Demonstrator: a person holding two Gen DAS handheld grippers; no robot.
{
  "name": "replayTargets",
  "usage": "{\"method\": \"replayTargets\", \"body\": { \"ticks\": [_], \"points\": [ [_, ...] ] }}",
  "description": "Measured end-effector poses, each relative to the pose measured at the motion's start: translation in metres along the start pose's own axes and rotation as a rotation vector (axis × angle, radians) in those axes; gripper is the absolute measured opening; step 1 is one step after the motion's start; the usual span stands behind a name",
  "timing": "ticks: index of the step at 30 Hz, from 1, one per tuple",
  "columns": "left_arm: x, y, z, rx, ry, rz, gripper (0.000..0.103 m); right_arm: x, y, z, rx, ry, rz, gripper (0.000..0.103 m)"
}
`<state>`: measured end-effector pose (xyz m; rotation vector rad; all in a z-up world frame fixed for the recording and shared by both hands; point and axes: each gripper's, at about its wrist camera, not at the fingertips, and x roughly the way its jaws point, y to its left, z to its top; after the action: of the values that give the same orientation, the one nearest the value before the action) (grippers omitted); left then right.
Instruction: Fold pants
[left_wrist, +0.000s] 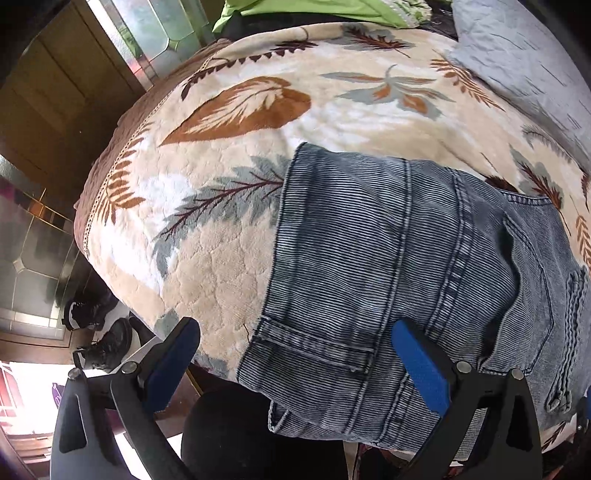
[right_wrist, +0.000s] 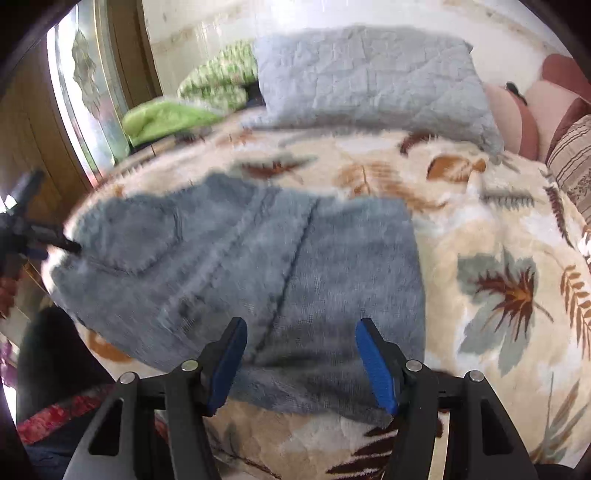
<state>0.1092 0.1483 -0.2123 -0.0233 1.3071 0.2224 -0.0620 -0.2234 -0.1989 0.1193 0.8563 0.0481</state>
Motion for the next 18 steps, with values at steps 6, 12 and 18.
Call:
{"method": "replayTargets", "body": {
  "ticks": [6,12,18],
  "points": [
    [0.013,0.004,0.004,-0.012,0.009,-0.021,0.103,-0.008,-0.004,0.004,0.014,-0.064,-0.006,0.065],
    [0.028,0.011,0.009,-0.041,0.027,-0.077,0.103,0.013,0.001,-0.001,-0.03,0.007,-0.032,0.065],
    [0.033,0.023,0.006,-0.055,0.027,-0.116,0.103,0.027,0.004,-0.008,-0.06,0.039,-0.047,0.065]
  ]
}}
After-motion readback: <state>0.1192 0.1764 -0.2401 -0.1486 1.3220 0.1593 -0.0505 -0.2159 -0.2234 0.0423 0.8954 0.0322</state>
